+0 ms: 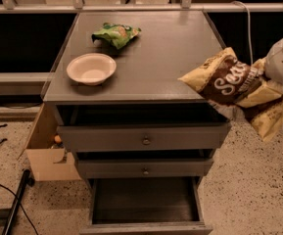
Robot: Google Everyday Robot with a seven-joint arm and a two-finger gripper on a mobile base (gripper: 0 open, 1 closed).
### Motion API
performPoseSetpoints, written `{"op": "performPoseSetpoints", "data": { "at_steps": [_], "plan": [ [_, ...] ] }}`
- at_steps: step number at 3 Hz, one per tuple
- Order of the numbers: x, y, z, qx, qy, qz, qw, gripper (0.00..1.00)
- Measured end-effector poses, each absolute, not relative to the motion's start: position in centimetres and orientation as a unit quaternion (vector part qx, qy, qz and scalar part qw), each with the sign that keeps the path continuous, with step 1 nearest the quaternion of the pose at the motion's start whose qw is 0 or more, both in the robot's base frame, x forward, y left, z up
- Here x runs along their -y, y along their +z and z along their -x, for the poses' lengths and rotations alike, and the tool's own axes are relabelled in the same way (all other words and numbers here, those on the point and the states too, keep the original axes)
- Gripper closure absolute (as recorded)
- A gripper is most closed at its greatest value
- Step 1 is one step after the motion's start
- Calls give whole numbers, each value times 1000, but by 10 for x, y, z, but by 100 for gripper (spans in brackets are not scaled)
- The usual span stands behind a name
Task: Place brown chip bag into bottom drawer
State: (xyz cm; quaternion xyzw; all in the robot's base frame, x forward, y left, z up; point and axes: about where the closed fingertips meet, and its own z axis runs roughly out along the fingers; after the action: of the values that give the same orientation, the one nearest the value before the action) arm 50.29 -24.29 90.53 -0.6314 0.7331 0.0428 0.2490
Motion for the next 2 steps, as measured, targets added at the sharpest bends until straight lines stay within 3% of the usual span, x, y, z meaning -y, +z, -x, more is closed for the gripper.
{"op": "performPoseSetpoints", "data": {
  "at_steps": [2],
  "plan": [
    [229,884,-429,-699,85,662,257,100]
  ]
}}
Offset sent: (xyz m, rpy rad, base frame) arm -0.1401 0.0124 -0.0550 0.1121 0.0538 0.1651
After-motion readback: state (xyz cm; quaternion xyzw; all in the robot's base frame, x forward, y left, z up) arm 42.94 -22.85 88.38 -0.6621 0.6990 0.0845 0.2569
